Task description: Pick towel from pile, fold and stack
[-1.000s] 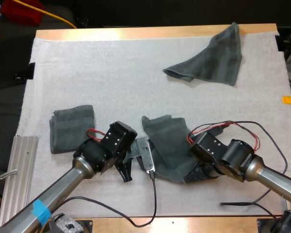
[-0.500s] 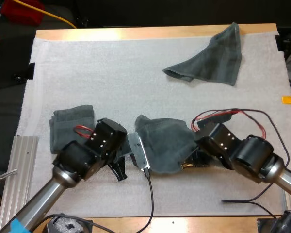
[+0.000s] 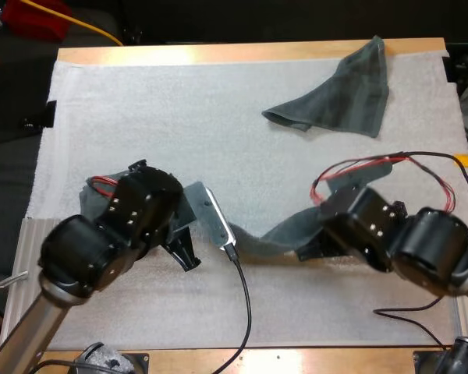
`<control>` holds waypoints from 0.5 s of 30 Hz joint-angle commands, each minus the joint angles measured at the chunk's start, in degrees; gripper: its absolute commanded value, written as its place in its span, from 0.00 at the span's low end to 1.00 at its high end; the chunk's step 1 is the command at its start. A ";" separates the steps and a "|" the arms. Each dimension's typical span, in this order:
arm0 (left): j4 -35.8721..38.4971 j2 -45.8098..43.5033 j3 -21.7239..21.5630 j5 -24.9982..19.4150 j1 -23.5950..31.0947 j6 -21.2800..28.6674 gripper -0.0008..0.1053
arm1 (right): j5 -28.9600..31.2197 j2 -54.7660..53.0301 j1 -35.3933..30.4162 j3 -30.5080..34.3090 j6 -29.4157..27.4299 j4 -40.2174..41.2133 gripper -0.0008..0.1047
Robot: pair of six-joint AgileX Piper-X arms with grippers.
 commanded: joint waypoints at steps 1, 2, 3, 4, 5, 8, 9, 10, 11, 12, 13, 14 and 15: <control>2.31 -0.45 -1.03 -0.54 -0.17 -1.83 0.01 | 2.88 -0.40 1.64 -0.99 -0.40 2.39 0.02; 3.19 -0.55 -1.26 -0.48 -0.17 -2.33 0.01 | 3.81 -0.40 2.24 -1.10 -0.33 2.74 0.02; 4.79 -0.58 -1.50 0.18 -0.17 -2.76 0.01 | 5.29 -0.40 3.68 -1.25 -0.13 3.72 0.02; 5.79 -0.72 -1.48 0.54 -0.19 -3.33 0.01 | 6.07 -0.40 4.81 -1.24 0.55 4.56 0.02; 6.72 -0.99 -1.49 0.76 -0.45 -3.66 0.01 | 6.59 -0.40 5.63 -1.24 0.95 5.26 0.02; 8.22 -1.83 -1.49 0.44 -2.48 -5.40 0.01 | 8.03 -0.40 7.93 -1.24 2.87 7.06 0.02; 8.25 -2.46 -1.49 0.19 -3.99 -6.29 0.01 | 8.39 -0.40 8.70 -1.24 3.16 7.53 0.02; 8.23 -3.13 -1.49 -0.14 -5.62 -7.39 0.01 | 9.10 -0.40 9.39 -1.24 3.40 7.99 0.02; 8.28 -3.44 -1.49 -0.16 -6.66 -8.04 0.01 | 9.46 -0.40 9.72 -1.24 3.70 8.34 0.02; 8.78 -4.05 -1.49 -0.18 -8.58 -9.69 0.01 | 10.13 -0.40 10.47 -1.26 4.46 9.23 0.02; 9.37 -4.44 -1.49 -0.58 -10.24 -11.48 0.01 | 10.30 -0.40 11.14 -1.43 5.11 10.13 0.02; 9.75 -4.73 -1.49 -1.20 -11.37 -12.41 0.01 | 10.36 -0.40 11.71 -1.66 5.47 10.87 0.02; 10.68 -4.98 -1.49 -2.59 -13.36 -13.78 0.01 | 10.37 -0.40 12.50 -1.96 6.07 11.55 0.02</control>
